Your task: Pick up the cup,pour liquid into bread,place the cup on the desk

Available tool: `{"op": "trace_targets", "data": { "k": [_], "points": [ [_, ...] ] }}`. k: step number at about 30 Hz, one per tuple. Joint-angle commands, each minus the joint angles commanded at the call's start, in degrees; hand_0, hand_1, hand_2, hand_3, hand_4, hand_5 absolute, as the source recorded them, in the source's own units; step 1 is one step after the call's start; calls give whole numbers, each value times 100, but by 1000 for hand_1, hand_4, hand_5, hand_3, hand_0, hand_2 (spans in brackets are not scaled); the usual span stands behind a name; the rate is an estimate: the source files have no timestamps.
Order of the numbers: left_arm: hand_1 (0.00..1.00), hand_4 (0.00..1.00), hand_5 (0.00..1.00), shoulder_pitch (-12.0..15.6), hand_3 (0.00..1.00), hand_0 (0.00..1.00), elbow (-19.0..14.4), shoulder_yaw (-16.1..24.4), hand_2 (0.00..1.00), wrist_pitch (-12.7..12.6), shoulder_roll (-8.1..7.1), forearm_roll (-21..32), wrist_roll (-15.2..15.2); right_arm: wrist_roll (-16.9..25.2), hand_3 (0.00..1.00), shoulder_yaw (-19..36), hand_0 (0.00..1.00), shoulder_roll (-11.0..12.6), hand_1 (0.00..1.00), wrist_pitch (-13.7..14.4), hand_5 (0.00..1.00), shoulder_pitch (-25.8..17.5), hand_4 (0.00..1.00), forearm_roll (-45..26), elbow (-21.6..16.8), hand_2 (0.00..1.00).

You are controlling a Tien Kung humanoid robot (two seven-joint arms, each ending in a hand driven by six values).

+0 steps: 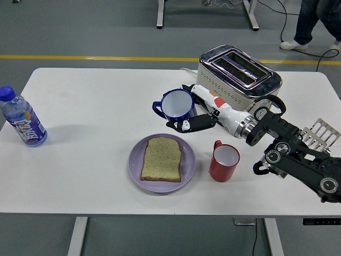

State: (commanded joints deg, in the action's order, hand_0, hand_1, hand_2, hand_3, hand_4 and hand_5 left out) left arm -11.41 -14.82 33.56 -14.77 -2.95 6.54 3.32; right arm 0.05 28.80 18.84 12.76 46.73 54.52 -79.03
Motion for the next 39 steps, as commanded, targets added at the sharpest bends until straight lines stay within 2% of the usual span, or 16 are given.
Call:
{"op": "trace_targets", "data": {
  "k": [5,16,21,28,32,39],
  "points": [
    [756,396,998,5,611,690,1,-20,773,10,-3,41,-12,-294,529,400,464,-32,410,120,2,-250,631,-185,-172,527],
    [756,396,998,2,611,690,3,-71,773,26,-7,119,-40,-606,528,1189,456,-92,403,367,2,-908,627,-520,-439,525],
    [756,396,998,-6,611,690,8,-85,773,28,-8,145,-55,-682,528,1619,456,-24,403,318,2,-1280,627,-413,-495,525],
    [756,396,998,9,611,690,16,-45,773,25,0,113,-47,-664,528,2125,457,-10,404,306,2,-1679,623,-367,-531,529],
    [756,396,998,7,611,690,21,-17,773,30,2,90,-43,-488,528,2578,457,32,404,154,2,-1987,623,-426,-566,529],
    [756,396,998,4,611,690,26,-15,773,47,14,90,-43,-320,528,3168,451,105,399,128,2,-2421,621,-353,-494,528]
  ]
}}
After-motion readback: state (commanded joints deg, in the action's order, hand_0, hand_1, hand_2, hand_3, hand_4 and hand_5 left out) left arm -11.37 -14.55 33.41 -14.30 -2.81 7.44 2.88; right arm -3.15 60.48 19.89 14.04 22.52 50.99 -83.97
